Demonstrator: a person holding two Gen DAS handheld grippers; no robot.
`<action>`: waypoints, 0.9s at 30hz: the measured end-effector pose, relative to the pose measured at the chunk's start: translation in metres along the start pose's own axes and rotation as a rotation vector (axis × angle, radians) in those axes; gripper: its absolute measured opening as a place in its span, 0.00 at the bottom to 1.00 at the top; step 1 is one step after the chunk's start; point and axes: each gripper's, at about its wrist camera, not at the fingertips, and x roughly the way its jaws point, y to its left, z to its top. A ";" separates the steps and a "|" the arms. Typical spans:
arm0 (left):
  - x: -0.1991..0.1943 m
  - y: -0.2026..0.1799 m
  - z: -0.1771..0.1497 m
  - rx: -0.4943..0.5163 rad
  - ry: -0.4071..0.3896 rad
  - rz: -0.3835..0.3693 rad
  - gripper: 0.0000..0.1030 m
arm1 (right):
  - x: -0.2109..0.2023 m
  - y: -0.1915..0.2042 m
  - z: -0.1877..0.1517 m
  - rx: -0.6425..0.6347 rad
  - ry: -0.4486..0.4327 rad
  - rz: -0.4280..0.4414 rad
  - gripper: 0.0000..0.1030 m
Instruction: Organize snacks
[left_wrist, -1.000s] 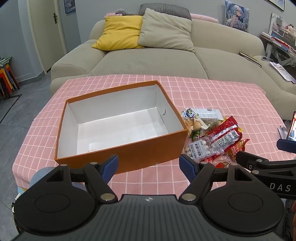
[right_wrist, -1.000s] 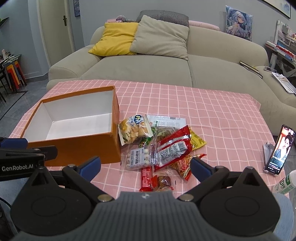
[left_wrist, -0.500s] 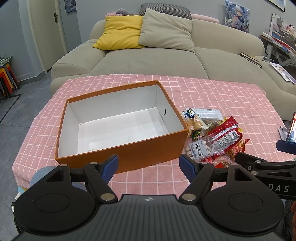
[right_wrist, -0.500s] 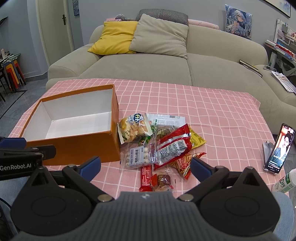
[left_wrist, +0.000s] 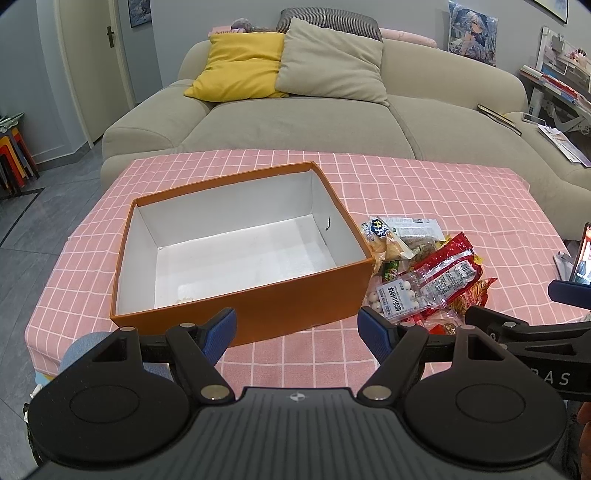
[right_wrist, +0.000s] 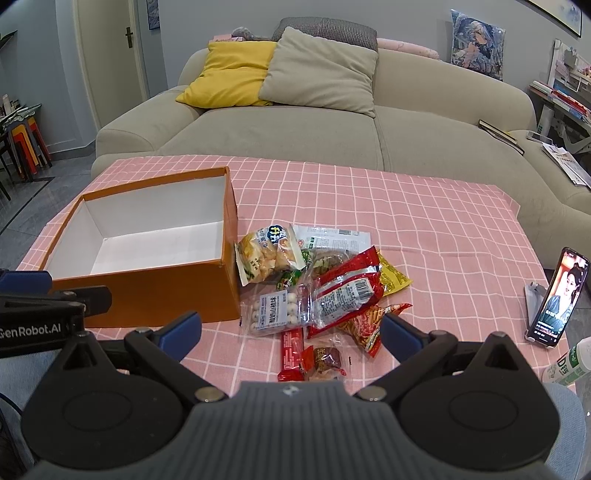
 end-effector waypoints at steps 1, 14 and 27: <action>0.000 0.000 0.000 -0.001 0.000 0.000 0.85 | 0.000 0.000 -0.001 -0.001 0.000 0.000 0.96; -0.005 0.000 0.003 -0.006 -0.002 -0.011 0.85 | 0.001 0.002 -0.001 -0.008 0.002 0.000 0.96; -0.010 -0.001 0.004 -0.010 -0.018 -0.042 0.81 | 0.002 0.003 -0.002 -0.014 0.005 0.004 0.96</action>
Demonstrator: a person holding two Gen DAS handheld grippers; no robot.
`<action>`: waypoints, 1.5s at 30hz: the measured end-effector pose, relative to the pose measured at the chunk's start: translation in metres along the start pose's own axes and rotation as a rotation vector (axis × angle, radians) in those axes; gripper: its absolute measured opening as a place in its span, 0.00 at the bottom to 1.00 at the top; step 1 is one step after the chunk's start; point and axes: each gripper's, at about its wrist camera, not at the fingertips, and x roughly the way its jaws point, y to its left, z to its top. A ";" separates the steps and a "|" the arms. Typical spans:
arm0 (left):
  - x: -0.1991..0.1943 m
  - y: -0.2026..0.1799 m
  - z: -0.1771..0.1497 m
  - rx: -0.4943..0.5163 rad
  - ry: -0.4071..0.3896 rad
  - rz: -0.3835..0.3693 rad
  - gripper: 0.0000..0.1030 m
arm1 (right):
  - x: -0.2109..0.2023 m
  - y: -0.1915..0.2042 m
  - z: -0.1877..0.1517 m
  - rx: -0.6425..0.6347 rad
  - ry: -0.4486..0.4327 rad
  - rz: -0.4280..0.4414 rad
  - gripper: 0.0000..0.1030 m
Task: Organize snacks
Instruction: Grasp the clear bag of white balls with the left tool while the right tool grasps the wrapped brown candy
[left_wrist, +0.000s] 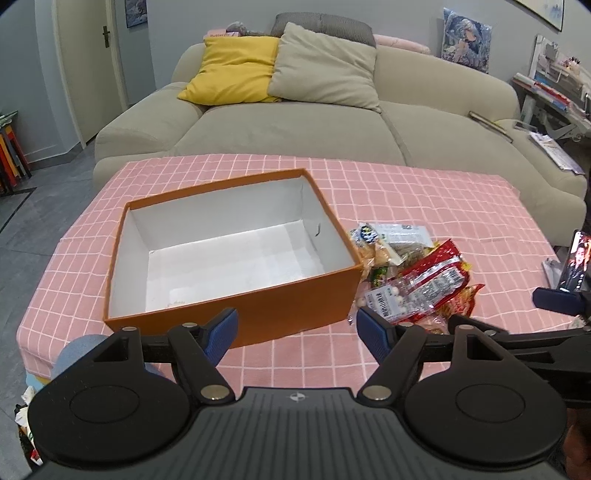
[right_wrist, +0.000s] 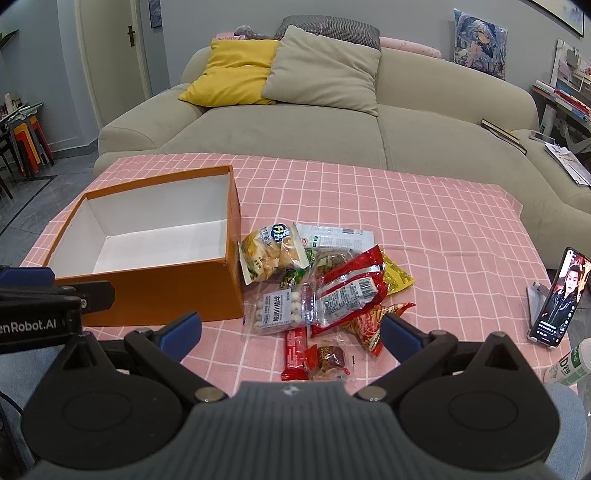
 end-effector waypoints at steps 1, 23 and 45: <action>-0.001 0.000 0.001 -0.001 -0.004 -0.008 0.81 | 0.001 0.000 0.000 -0.001 0.004 0.000 0.96; 0.068 -0.044 0.002 0.115 0.140 -0.283 0.46 | 0.068 -0.049 -0.025 -0.050 0.076 0.067 0.60; 0.146 -0.057 -0.008 0.007 0.341 -0.347 0.45 | 0.159 -0.062 -0.035 0.026 0.273 0.108 0.46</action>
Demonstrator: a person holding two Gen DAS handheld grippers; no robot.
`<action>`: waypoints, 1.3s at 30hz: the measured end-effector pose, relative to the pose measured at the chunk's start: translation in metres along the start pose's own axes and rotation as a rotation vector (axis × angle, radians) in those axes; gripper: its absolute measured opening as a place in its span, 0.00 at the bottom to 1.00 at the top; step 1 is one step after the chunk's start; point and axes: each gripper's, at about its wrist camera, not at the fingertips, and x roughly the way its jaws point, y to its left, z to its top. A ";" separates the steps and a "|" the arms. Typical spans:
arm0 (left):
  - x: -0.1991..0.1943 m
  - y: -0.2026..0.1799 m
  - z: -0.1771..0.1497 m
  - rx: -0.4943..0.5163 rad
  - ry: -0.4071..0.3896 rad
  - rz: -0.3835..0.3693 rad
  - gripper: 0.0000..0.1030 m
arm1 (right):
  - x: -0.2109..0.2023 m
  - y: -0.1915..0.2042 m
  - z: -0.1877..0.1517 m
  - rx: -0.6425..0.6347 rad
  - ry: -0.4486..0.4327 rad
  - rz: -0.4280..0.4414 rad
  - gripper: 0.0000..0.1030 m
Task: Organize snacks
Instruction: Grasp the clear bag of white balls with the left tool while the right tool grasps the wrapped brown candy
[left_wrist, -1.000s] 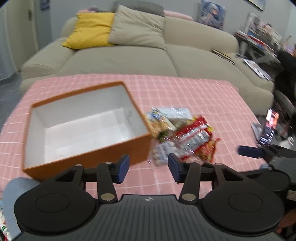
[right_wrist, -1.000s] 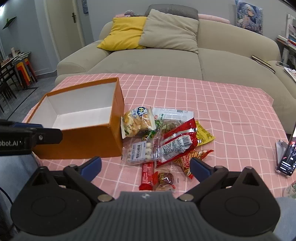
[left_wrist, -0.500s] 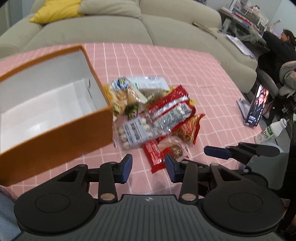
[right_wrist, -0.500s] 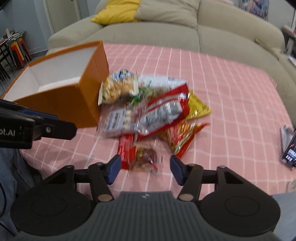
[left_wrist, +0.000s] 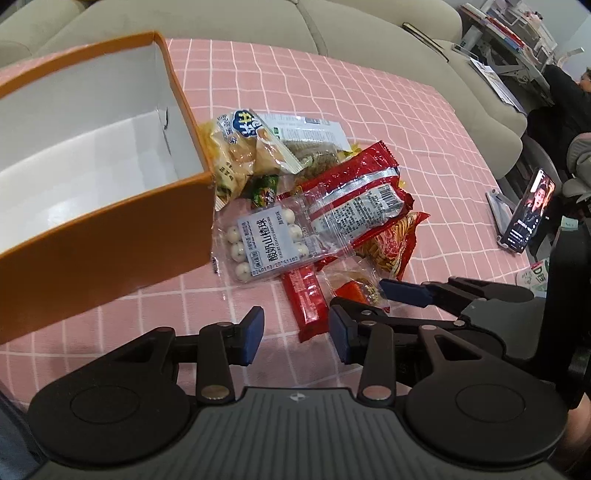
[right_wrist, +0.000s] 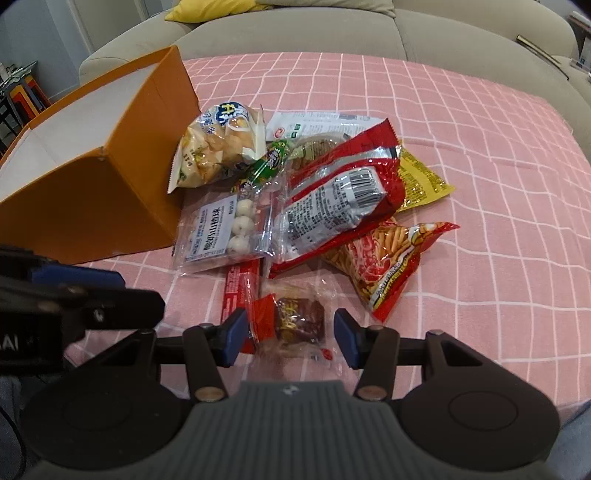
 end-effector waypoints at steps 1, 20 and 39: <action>0.002 0.000 0.001 -0.006 0.003 -0.011 0.46 | 0.000 -0.002 0.000 0.004 -0.001 0.007 0.45; 0.054 -0.055 0.010 0.516 -0.088 0.286 0.70 | -0.009 -0.040 -0.002 0.080 0.043 0.009 0.39; 0.083 -0.079 0.004 0.774 -0.136 0.454 0.62 | -0.013 -0.057 -0.009 0.169 0.030 0.055 0.40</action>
